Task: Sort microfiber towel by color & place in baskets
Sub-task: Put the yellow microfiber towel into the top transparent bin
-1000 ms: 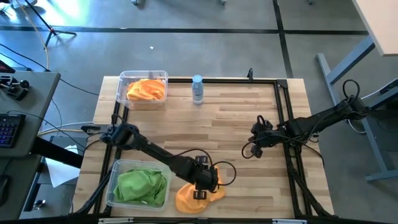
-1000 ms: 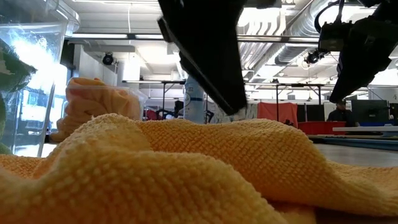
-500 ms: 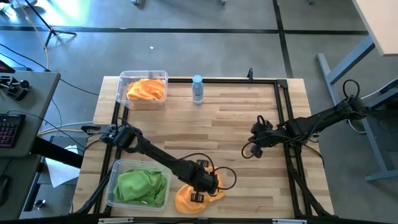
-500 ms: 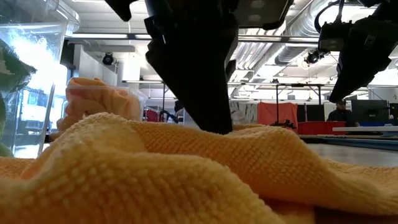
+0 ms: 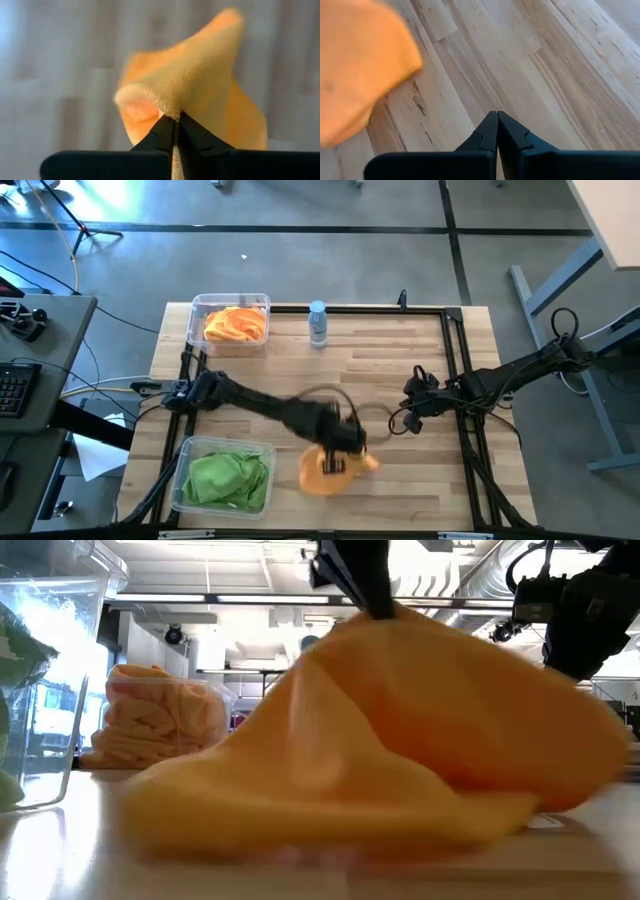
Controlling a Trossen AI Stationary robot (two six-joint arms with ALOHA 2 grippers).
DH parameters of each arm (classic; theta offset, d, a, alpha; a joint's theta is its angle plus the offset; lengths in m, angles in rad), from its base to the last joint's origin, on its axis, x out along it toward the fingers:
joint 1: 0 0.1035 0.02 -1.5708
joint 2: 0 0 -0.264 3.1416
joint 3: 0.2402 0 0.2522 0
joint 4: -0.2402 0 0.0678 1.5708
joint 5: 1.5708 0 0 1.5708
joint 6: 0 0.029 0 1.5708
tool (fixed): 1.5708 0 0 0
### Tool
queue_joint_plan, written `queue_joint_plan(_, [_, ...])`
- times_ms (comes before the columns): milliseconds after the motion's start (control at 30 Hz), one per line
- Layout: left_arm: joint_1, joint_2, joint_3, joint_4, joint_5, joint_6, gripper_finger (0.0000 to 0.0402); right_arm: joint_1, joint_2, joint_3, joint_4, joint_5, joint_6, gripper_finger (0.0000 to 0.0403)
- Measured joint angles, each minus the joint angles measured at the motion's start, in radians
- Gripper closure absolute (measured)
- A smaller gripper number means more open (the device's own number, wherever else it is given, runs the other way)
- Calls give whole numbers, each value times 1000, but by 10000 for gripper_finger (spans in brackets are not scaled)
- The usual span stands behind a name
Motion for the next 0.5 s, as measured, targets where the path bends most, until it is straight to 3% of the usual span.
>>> queue_joint_plan(167, [65, -11, 167, -277, -133, -66, 401, 0, 0, 0, -1, 0, 0, 403])
queue_joint_plan(300, [124, -135, 62, -395, -158, -127, 401, 0, 0, 0, -13, 0, 0, 403])
queue_joint_plan(500, [217, -391, -150, -356, -223, -201, 401, 0, 0, 0, -30, 2, 1, 403])
